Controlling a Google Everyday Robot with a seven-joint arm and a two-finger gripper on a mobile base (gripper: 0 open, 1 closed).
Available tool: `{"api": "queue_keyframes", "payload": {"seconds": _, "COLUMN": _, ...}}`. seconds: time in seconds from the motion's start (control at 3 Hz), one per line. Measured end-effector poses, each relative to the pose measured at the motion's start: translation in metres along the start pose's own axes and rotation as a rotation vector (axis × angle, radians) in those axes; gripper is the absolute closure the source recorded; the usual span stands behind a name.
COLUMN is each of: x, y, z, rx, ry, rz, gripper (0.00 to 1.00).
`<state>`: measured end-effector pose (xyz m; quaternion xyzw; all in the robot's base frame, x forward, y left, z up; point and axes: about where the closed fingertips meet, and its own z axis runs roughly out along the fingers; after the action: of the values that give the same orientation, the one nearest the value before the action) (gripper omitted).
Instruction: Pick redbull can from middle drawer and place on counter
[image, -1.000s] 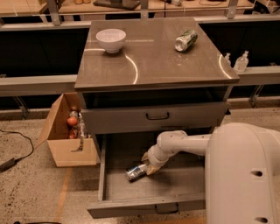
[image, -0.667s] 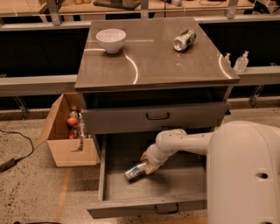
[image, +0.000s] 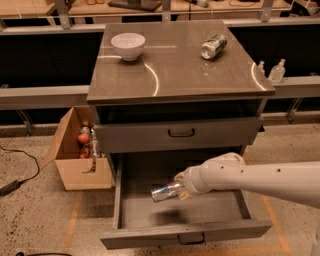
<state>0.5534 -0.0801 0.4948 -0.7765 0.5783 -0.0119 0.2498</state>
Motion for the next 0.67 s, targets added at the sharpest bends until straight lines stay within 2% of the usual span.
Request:
{"api": "queue_keyframes", "payload": {"seconds": 0.33, "x": -0.006, "y": 0.023, "z": -0.065, "rx": 0.086, "ry": 0.049, "rz": 0.075, "gripper": 1.0}}
{"api": "queue_keyframes", "payload": {"seconds": 0.67, "x": -0.021, "y": 0.047, "z": -0.127, "rx": 0.134, "ry": 0.095, "rz": 0.082, "gripper": 1.0}}
